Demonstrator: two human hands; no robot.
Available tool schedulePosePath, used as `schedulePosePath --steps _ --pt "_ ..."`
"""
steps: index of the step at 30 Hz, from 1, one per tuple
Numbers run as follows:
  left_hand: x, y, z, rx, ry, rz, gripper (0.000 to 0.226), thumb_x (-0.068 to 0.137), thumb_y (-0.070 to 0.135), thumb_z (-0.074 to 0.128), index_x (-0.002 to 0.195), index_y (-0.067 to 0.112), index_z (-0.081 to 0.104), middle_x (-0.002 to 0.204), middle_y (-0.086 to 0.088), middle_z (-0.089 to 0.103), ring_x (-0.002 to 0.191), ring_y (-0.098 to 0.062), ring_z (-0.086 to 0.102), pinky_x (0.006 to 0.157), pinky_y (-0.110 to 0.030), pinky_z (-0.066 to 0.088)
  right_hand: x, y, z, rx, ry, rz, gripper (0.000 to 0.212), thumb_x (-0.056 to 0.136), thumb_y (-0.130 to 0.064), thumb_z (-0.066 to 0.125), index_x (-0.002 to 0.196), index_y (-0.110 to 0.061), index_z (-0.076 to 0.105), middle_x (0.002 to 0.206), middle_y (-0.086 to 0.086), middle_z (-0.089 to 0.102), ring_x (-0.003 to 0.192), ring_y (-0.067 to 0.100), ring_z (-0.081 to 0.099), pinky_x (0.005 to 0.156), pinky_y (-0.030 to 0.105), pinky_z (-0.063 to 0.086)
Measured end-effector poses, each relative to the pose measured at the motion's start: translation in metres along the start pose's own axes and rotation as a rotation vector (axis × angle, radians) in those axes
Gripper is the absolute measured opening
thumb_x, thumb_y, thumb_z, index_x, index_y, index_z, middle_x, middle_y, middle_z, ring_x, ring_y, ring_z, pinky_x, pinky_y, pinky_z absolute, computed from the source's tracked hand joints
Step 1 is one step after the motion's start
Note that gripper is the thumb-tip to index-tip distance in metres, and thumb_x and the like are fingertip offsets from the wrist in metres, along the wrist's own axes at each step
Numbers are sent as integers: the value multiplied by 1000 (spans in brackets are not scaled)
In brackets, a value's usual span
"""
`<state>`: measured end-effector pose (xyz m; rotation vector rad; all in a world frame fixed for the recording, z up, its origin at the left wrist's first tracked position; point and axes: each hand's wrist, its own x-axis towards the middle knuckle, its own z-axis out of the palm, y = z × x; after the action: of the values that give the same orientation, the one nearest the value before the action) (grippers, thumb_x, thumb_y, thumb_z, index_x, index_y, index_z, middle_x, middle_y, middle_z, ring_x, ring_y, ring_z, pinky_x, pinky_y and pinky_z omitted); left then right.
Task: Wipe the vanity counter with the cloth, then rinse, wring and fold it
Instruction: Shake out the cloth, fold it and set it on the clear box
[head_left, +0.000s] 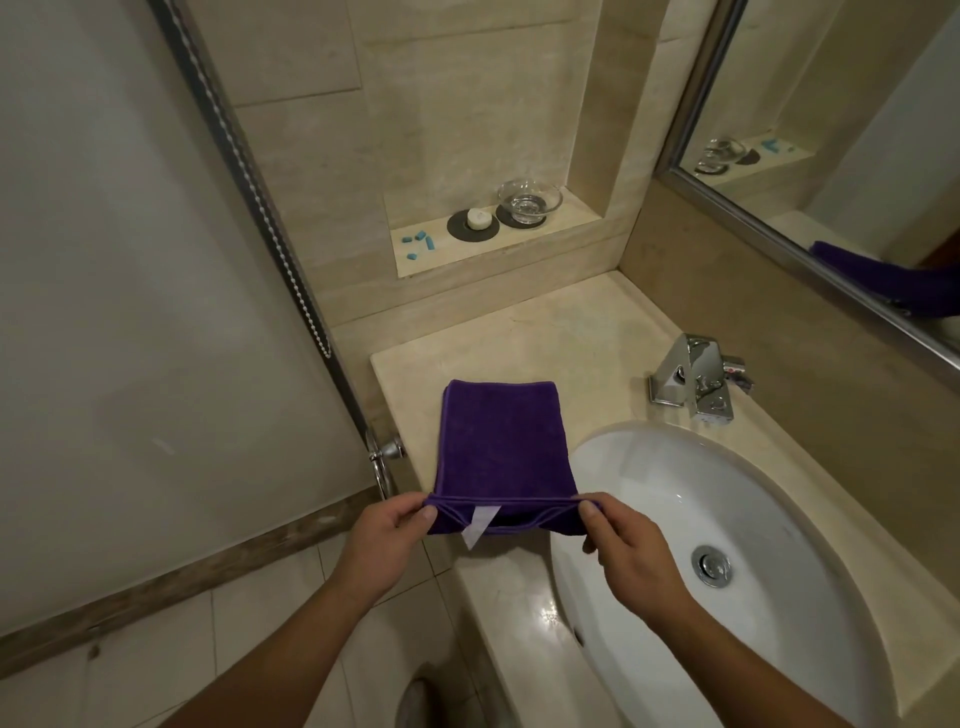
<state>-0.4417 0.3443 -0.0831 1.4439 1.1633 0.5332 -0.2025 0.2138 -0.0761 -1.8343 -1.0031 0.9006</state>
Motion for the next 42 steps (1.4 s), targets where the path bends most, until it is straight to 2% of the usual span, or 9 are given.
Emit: schedulePosePath --steps 3,6,9,11,13,17,23,28,42 --pt "3 7 5 -34 19 -33 33 98 0 53 88 25 71 77 16 76 70 4 67 68 -13 49 0 -7 -1 234 1 76 27 107 -11 43 111 -20 68 78 5 72 60 24 66 59 30 55" --pt "7 10 4 -65 34 -58 27 98 2 54 89 19 72 74 10 76 68 -1 66 62 -12 49 2 -7 -7 367 -72 123 27 101 -4 53 118 -19 69 96 13 72 78 31 71 74 37 61" --pt "10 13 2 -62 15 -52 22 99 3 52 94 11 72 61 16 70 55 8 58 55 -6 42 8 -4 -9 231 -114 117 42 87 1 72 119 -27 69 99 1 72 79 21 69 75 31 60" --pt "11 14 2 -72 -2 -60 23 100 3 52 94 10 72 58 16 67 51 9 56 53 -5 41 12 -4 -6 125 -60 118 26 88 -7 74 106 -25 72 86 -2 72 67 13 64 64 25 55" --pt "15 13 3 -69 0 -74 24 100 4 52 92 11 73 63 12 71 53 8 57 55 -6 42 17 -6 -3 114 -1 118 8 94 -16 69 97 -22 73 76 -1 71 58 11 60 56 22 51" --pt "27 14 4 -89 44 -117 25 100 12 54 89 15 75 77 0 76 68 -4 66 64 -17 49 29 -7 2 133 35 129 18 102 -18 54 96 -17 71 67 -2 68 50 10 56 49 20 47" --pt "67 18 11 -55 33 -199 24 103 22 50 96 16 72 84 -1 75 80 -14 71 63 -22 52 71 -2 4 121 119 222 22 103 -24 53 97 -19 73 85 -1 74 84 15 68 69 24 51" --pt "107 17 21 12 70 -220 24 104 32 48 100 18 68 91 0 73 86 -18 69 66 -27 50 113 1 4 168 109 277 21 101 -33 56 100 -22 73 90 -3 75 90 18 70 81 37 59" --pt "183 -2 35 333 176 -178 24 104 30 46 89 21 61 81 6 63 75 -8 57 61 -23 37 190 35 12 -72 66 310 22 101 -37 54 91 -23 66 83 -4 71 80 15 66 70 28 51"
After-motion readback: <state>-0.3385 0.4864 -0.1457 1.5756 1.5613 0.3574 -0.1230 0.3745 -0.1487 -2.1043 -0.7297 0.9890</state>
